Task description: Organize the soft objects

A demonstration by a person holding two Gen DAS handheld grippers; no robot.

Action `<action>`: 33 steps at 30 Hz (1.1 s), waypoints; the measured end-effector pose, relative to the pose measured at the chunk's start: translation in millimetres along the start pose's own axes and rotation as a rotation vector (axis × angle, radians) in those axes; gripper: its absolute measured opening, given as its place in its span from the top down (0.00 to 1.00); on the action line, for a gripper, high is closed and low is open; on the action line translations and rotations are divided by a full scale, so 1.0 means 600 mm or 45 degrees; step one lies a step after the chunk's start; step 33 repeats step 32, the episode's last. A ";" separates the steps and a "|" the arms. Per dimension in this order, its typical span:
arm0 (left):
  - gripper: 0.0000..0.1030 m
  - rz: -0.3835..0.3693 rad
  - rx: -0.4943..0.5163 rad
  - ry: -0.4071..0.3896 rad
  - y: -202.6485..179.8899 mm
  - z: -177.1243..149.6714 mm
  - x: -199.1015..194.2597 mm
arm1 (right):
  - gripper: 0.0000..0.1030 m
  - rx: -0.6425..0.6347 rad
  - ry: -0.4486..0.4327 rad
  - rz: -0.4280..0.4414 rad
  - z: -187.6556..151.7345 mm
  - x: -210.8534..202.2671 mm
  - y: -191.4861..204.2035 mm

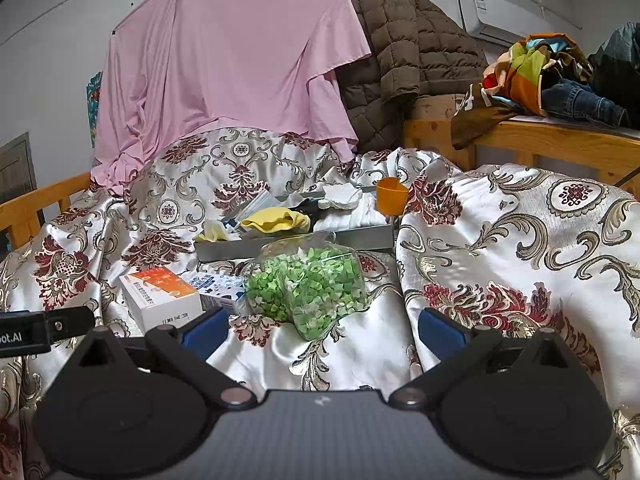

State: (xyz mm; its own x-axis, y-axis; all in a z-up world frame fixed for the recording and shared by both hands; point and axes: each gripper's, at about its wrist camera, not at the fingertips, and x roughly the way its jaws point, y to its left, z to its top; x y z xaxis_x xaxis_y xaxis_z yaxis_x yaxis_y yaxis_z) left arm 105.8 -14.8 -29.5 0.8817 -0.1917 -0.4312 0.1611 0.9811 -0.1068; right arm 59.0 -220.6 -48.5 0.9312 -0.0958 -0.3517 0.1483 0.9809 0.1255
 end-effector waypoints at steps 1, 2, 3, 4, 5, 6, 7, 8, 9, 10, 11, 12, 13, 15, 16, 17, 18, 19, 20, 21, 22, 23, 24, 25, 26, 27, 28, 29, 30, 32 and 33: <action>0.01 -0.001 -0.002 0.000 -0.001 0.001 0.001 | 0.00 0.000 0.000 0.000 0.000 0.000 0.000; 0.01 0.002 0.002 0.000 -0.001 0.001 0.001 | 0.00 0.001 0.001 0.000 0.000 0.000 0.000; 0.01 0.005 0.004 -0.001 -0.001 0.000 0.000 | 0.00 0.001 0.002 0.000 0.000 0.000 0.000; 0.01 0.007 0.005 0.000 -0.001 0.001 0.001 | 0.00 0.001 0.003 0.000 0.000 0.000 0.000; 0.01 0.009 0.005 0.001 -0.001 0.002 0.001 | 0.00 0.001 0.004 0.000 -0.002 0.000 0.000; 0.01 0.009 0.003 0.003 -0.001 0.002 0.001 | 0.00 0.000 0.003 0.000 -0.002 0.000 -0.001; 0.01 0.009 0.002 0.003 0.000 0.001 -0.001 | 0.00 0.000 0.003 0.000 -0.002 0.000 0.000; 0.01 0.011 0.004 0.002 -0.001 0.002 0.001 | 0.00 0.000 0.003 0.001 -0.002 0.000 0.000; 0.01 0.013 0.006 0.003 -0.002 0.003 0.002 | 0.00 0.000 0.004 0.000 -0.002 0.000 0.000; 0.01 0.013 0.007 0.004 -0.002 0.002 0.000 | 0.00 0.001 0.004 0.000 -0.001 0.000 0.000; 0.01 0.010 0.004 0.003 -0.001 0.003 0.001 | 0.00 0.000 0.004 0.000 -0.002 0.000 0.000; 0.01 0.010 0.005 0.003 -0.001 0.003 0.001 | 0.00 0.001 0.003 0.000 -0.001 0.000 0.000; 0.01 0.012 0.006 0.003 -0.002 0.003 0.002 | 0.00 0.001 0.003 0.000 -0.002 0.000 0.000; 0.01 0.011 0.005 0.003 -0.001 0.002 0.001 | 0.00 0.000 0.003 0.000 -0.001 0.000 0.000; 0.01 0.011 0.004 0.004 -0.002 0.002 0.001 | 0.00 0.000 0.003 0.000 -0.002 0.000 0.000; 0.01 0.011 0.005 0.005 -0.002 0.002 0.001 | 0.00 0.000 0.004 0.000 -0.001 0.000 0.001; 0.01 0.009 0.006 0.006 -0.001 0.002 0.002 | 0.00 0.000 0.004 0.000 -0.001 0.001 0.001; 0.01 0.007 0.007 0.006 -0.001 0.002 0.002 | 0.00 0.000 0.003 0.000 -0.001 0.000 0.001; 0.01 0.006 0.007 0.006 -0.001 0.002 0.002 | 0.00 0.000 0.003 0.000 -0.001 0.000 0.001; 0.01 0.007 0.007 0.006 -0.001 0.002 0.002 | 0.00 -0.001 0.003 0.000 0.000 0.001 0.001; 0.01 0.008 0.007 0.006 -0.001 0.002 0.002 | 0.00 -0.001 0.003 0.000 -0.001 0.000 0.001; 0.01 0.008 0.007 0.006 0.000 0.002 0.002 | 0.00 -0.001 0.003 0.000 0.000 0.001 0.002; 0.01 0.008 0.006 0.006 0.000 0.002 0.001 | 0.00 0.000 0.004 0.000 0.000 0.001 0.002; 0.01 0.012 0.009 0.005 -0.001 0.002 0.001 | 0.00 0.000 0.005 0.001 -0.001 0.001 0.002; 0.01 0.018 0.015 0.003 -0.001 0.003 0.002 | 0.00 -0.001 0.005 0.001 -0.001 0.001 0.002; 0.01 0.024 0.020 0.001 -0.001 0.003 0.002 | 0.00 -0.004 0.005 0.001 -0.002 0.001 0.001; 0.01 0.030 0.026 -0.003 -0.001 0.003 0.001 | 0.00 -0.005 0.005 0.002 -0.003 0.000 0.001; 0.01 0.035 0.031 -0.007 -0.001 0.004 0.001 | 0.00 -0.006 0.006 0.003 -0.004 0.000 0.001; 0.01 0.037 0.035 -0.008 -0.002 0.005 0.001 | 0.00 -0.008 0.007 0.004 -0.003 0.000 0.001; 0.01 0.035 0.034 -0.007 -0.002 0.005 0.000 | 0.00 -0.009 0.009 0.004 -0.003 0.001 0.000; 0.01 0.035 0.034 -0.007 -0.002 0.005 0.000 | 0.00 -0.009 0.009 0.004 -0.003 0.001 0.000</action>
